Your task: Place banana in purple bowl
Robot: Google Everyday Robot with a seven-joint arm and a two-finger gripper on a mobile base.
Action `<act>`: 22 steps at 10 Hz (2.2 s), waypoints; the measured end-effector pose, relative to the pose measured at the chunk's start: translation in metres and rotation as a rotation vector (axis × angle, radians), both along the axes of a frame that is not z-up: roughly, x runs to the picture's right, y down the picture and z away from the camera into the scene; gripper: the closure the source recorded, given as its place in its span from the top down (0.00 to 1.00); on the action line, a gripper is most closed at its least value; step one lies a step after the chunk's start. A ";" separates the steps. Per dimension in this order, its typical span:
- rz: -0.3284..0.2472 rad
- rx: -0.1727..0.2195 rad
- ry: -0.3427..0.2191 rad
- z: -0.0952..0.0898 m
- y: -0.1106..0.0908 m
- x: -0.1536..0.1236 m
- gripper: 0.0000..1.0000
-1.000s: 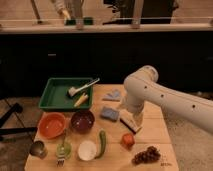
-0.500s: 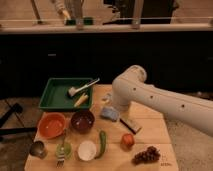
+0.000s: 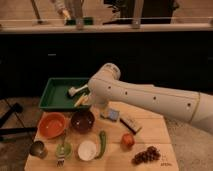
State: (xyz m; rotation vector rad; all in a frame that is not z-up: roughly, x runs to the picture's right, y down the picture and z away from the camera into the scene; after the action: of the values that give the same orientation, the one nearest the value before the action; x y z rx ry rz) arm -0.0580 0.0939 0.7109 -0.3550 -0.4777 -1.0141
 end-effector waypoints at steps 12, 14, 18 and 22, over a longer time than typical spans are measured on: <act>-0.111 -0.005 -0.081 0.017 -0.006 -0.054 0.80; -0.147 0.007 -0.111 0.028 -0.011 -0.082 0.80; -0.171 0.018 -0.149 0.064 -0.024 -0.149 0.80; -0.113 0.031 -0.120 0.096 -0.037 -0.176 0.80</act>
State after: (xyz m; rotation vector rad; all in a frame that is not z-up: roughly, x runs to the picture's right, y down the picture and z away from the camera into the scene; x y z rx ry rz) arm -0.2338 0.0571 0.8071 -0.2975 -0.5543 -1.1558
